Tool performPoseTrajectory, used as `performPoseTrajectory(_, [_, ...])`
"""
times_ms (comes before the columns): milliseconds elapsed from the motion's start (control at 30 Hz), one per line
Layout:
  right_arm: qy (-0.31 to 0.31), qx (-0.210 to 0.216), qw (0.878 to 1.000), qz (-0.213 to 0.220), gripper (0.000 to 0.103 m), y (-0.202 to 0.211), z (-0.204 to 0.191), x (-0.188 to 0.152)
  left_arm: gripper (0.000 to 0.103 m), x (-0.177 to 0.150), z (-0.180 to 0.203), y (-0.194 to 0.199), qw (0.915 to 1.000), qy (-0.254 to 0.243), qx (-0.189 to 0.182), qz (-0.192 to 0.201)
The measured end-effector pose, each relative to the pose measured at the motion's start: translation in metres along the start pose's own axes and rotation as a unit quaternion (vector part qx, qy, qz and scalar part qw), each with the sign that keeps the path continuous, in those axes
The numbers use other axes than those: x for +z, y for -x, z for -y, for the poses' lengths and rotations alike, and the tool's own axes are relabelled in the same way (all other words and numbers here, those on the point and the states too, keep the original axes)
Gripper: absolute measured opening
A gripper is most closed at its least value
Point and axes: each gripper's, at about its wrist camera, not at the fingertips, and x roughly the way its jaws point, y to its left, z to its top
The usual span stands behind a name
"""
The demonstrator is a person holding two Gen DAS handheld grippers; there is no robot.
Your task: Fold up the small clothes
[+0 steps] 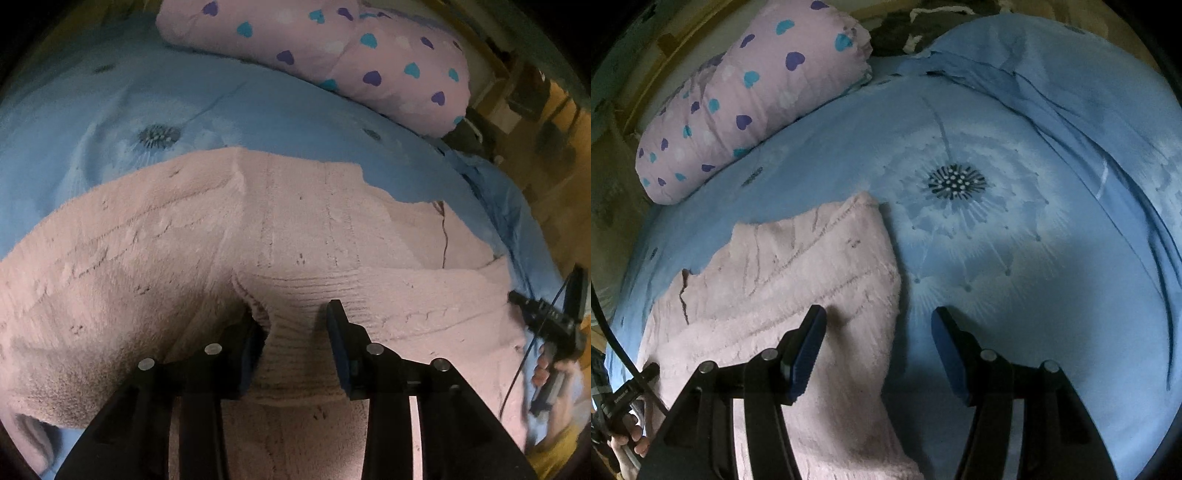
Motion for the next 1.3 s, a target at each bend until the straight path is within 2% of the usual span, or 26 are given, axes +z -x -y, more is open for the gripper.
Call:
performPoseTrajectory(67, [0.004,0.000,1.000,0.002,0.063,-0.003,0.000,0.001,0.003,0.000,0.003,0.002,0.9998,-0.012,0.013,0.007])
performPoseTrajectory(200, [0.007,0.016,1.000,0.007,0.063,-0.009,-0.002,0.004,0.001,0.004,0.007,0.013,0.9992,-0.025,0.008,0.031])
performPoseTrajectory(233, [0.011,0.024,1.000,0.008,0.060,-0.010,-0.004,0.004,0.001,0.006,0.011,0.017,0.9986,-0.034,0.010,0.040])
performPoseTrajectory(267, [0.016,0.038,0.999,0.005,0.046,-0.011,-0.006,0.005,0.001,0.008,0.015,0.021,0.9975,-0.048,0.013,0.050])
performPoseTrajectory(300, [0.027,0.053,0.998,-0.001,0.024,-0.013,-0.010,0.005,0.001,0.010,0.019,0.024,0.9966,-0.059,0.016,0.056])
performPoseTrajectory(333, [0.037,0.051,0.998,0.003,0.013,-0.012,-0.012,0.004,0.001,0.014,0.024,0.028,0.9947,-0.074,0.023,0.068])
performPoseTrajectory(433, [0.047,0.045,0.996,0.059,0.012,0.002,-0.013,0.004,0.001,0.020,0.027,0.036,0.9903,-0.085,0.051,0.097])
performPoseTrajectory(500, [0.038,0.029,0.996,0.076,0.009,0.005,-0.011,0.008,0.001,0.024,0.022,0.031,0.9882,-0.082,0.073,0.106])
performPoseTrajectory(567, [0.036,0.016,0.996,0.079,0.009,0.002,-0.009,0.010,0.002,0.027,0.015,0.018,0.9881,-0.077,0.089,0.100])
performPoseTrajectory(667, [0.044,-0.005,0.998,0.054,0.010,-0.013,-0.012,0.010,0.003,0.022,0.002,-0.014,0.9931,-0.060,0.092,0.042])
performPoseTrajectory(733, [0.049,-0.021,0.998,0.042,0.014,-0.019,-0.014,0.009,0.006,0.016,-0.001,-0.018,0.9925,-0.063,0.093,0.047])
performPoseTrajectory(867, [0.037,-0.034,0.998,0.033,0.042,-0.012,-0.010,0.011,0.013,0.022,-0.002,-0.007,0.9935,-0.061,0.092,0.029])
performPoseTrajectory(900, [0.034,-0.031,0.998,0.033,0.045,-0.007,-0.009,0.011,0.014,0.022,-0.003,-0.005,0.9937,-0.057,0.093,0.028])
performPoseTrajectory(1133, [0.073,-0.006,0.996,0.052,0.052,0.024,-0.031,0.025,0.015,0.010,-0.002,0.021,0.9933,-0.047,0.104,0.016])
performPoseTrajectory(1233, [0.084,0.014,0.996,0.032,0.052,0.015,-0.046,0.036,0.015,0.012,-0.007,0.028,0.9948,-0.031,0.095,0.015])
performPoseTrajectory(1300, [0.104,0.018,0.994,0.002,0.052,-0.001,-0.059,0.044,0.015,0.013,-0.010,0.030,0.9959,-0.021,0.086,0.017])
